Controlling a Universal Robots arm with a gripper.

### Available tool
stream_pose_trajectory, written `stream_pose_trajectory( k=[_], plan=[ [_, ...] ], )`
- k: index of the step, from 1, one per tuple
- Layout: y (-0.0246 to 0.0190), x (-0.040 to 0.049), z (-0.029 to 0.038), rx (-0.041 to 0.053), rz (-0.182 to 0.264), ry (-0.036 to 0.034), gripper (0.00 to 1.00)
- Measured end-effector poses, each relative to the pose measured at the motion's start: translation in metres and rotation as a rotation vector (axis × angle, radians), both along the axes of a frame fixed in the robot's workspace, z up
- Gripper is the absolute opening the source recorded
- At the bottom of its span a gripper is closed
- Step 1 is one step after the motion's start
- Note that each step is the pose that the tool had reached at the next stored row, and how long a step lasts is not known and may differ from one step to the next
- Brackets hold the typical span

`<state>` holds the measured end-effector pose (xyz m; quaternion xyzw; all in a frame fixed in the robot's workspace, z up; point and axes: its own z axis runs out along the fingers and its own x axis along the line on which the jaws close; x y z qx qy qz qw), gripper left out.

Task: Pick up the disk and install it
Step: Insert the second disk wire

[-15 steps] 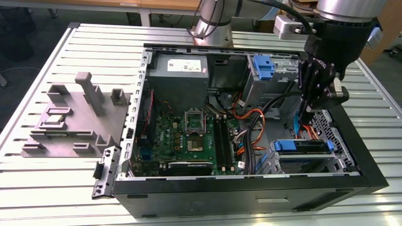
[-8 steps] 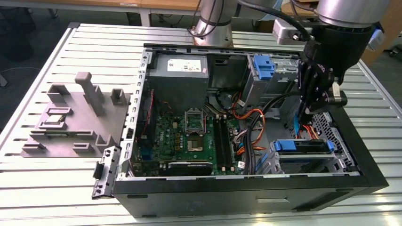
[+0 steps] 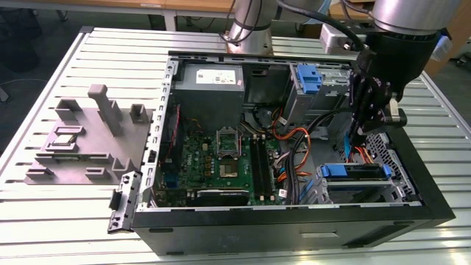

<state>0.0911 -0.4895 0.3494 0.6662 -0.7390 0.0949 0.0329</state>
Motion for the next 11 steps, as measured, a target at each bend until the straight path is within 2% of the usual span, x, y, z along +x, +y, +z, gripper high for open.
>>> stream_pose_trajectory(
  k=[2,4,7,11],
  plan=[
    [-0.0022,-0.0002,0.0000,0.0163,0.000,-0.0020,0.16],
    [-0.0053,-0.0003,-0.0001,0.0269,0.000,-0.0043,0.16],
    [-0.0111,-0.0009,-0.0005,0.0322,0.001,-0.0070,0.16],
    [-0.0169,-0.0018,-0.0004,0.0338,0.003,-0.0117,0.16]
  ],
)
